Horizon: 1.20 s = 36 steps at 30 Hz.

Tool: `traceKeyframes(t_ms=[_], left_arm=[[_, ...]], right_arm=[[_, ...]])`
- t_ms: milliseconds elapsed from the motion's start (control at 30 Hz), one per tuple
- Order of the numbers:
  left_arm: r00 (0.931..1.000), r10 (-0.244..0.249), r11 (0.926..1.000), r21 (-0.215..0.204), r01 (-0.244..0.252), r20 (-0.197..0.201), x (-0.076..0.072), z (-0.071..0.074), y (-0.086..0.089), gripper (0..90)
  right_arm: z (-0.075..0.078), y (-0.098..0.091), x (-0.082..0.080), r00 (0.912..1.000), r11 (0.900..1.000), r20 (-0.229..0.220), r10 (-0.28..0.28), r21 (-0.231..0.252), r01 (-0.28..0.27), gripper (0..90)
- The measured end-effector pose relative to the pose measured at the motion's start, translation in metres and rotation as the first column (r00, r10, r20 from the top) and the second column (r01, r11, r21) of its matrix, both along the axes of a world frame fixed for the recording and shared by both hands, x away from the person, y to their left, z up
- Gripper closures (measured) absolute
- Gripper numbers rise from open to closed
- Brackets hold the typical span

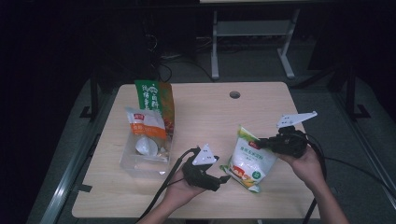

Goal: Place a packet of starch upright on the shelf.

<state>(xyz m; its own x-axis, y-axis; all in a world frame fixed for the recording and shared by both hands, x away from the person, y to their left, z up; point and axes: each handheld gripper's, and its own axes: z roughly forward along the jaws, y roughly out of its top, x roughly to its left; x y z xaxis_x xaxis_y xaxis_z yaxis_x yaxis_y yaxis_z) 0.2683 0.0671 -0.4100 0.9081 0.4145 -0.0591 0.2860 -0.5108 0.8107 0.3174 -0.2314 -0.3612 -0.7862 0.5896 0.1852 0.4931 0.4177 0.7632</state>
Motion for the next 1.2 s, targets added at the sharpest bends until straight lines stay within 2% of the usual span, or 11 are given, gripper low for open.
traceKeyframes(t_ms=[233,400,667,1000,1167,1200], left_arm=[[0.9999,0.014,0.9999,-0.010,-0.014,0.007,0.002,0.002,0.004,25.6],[0.9998,0.018,0.9998,-0.009,-0.018,0.011,0.003,0.003,0.006,25.6],[0.9990,0.038,0.9993,-0.003,-0.038,0.023,0.009,0.004,0.011,25.6],[0.9973,0.072,0.9974,0.005,-0.072,0.014,0.018,0.001,0.017,26.1],[0.9972,0.074,0.9971,-0.012,-0.074,-0.002,0.023,0.001,0.022,32.1],[0.9973,0.073,0.9972,-0.019,-0.073,-0.005,0.023,0.001,0.023,36.1]], right_arm=[[0.008,0.017,-0.003,0.9979,0.9979,0.014,0.064,0.005,-0.064,89.5],[0.010,0.026,-0.003,0.9957,0.9959,0.022,0.090,0.002,-0.090,89.5],[0.015,0.047,-0.003,0.9881,0.9887,0.037,0.150,0.000,-0.150,89.5],[0.017,0.075,0.000,0.9756,0.9763,0.040,0.216,0.005,-0.216,89.5],[0.016,0.085,0.001,0.9701,0.9705,0.037,0.240,0.013,-0.241,89.4],[0.015,0.087,0.002,0.9687,0.9692,0.038,0.245,0.010,-0.246,89.3]])
